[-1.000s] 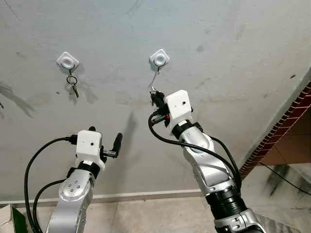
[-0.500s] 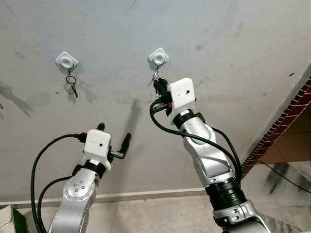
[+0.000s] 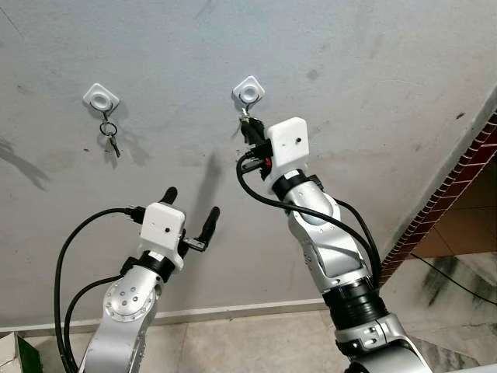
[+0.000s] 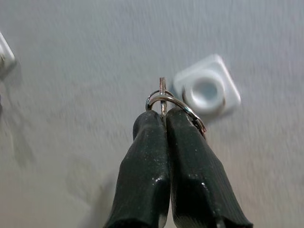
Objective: Hang keys on a hook
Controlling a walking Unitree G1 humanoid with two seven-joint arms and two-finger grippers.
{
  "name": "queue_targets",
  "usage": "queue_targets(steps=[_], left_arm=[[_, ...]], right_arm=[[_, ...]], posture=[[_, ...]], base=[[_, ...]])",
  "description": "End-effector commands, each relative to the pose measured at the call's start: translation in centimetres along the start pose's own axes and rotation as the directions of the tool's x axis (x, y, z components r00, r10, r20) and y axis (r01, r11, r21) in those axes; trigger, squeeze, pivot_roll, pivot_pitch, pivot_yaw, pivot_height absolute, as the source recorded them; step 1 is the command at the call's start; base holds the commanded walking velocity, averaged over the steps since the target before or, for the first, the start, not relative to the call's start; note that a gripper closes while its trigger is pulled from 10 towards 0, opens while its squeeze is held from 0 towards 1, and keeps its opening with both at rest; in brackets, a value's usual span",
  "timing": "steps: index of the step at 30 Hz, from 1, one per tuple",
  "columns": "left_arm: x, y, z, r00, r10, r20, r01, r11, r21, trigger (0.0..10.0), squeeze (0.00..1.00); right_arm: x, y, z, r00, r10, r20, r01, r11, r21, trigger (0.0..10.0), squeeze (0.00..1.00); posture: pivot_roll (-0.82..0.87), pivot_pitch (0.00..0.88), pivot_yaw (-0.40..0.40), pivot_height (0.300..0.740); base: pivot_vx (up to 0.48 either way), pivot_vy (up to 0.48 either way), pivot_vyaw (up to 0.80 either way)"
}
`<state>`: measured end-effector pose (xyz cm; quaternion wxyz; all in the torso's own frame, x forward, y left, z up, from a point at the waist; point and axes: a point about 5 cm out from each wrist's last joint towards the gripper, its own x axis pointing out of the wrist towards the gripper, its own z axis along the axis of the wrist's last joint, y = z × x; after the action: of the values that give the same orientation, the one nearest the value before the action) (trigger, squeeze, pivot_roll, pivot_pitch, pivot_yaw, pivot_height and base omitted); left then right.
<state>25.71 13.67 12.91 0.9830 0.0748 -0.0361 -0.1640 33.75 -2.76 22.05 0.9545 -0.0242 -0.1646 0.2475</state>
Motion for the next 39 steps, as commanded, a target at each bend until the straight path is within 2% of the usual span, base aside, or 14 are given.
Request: queue_targets(steps=[1,6,20,32,39], left_arm=[[0.2,-0.2,0.2,1.0,-0.007,0.011,0.007,1.0,0.01,10.0,0.0],[0.1,-0.3,0.1,1.0,-0.001,0.004,0.001,1.0,0.002,10.0,0.0],[0.1,-0.4,-0.1,1.0,0.0,-0.004,0.0,1.0,-0.012,10.0,0.0],[0.0,-0.4,-0.1,1.0,-0.004,-0.003,0.004,1.0,-0.014,10.0,0.0],[0.1,-0.6,0.1,1.0,-0.015,0.003,0.015,1.0,-0.019,10.0,0.0]], right_arm=[[0.5,0.0,0.5,1.0,0.002,0.021,-0.002,1.0,0.009,10.0,0.0],[1.5,0.3,1.0,0.999,-0.004,0.04,0.004,1.0,0.017,10.0,0.0],[2.1,0.6,0.4,1.0,0.005,0.007,-0.005,0.998,0.06,10.0,0.0],[3.7,0.2,2.3,0.997,-0.009,0.082,0.002,0.996,0.092,10.0,0.0],[4.0,-0.2,2.0,0.997,-0.018,0.08,0.011,0.996,0.093,10.0,0.0]], posture=[[0.12,0.0,-0.012,0.74],[0.13,0.0,-0.015,0.74],[0.12,0.0,-0.012,0.74],[0.13,0.0,-0.016,0.74],[0.13,0.0,-0.016,0.74]], base=[[0.0,0.0,0.0],[0.0,0.0,0.0],[0.0,0.0,0.0],[0.0,0.0,0.0],[0.0,0.0,0.0]])
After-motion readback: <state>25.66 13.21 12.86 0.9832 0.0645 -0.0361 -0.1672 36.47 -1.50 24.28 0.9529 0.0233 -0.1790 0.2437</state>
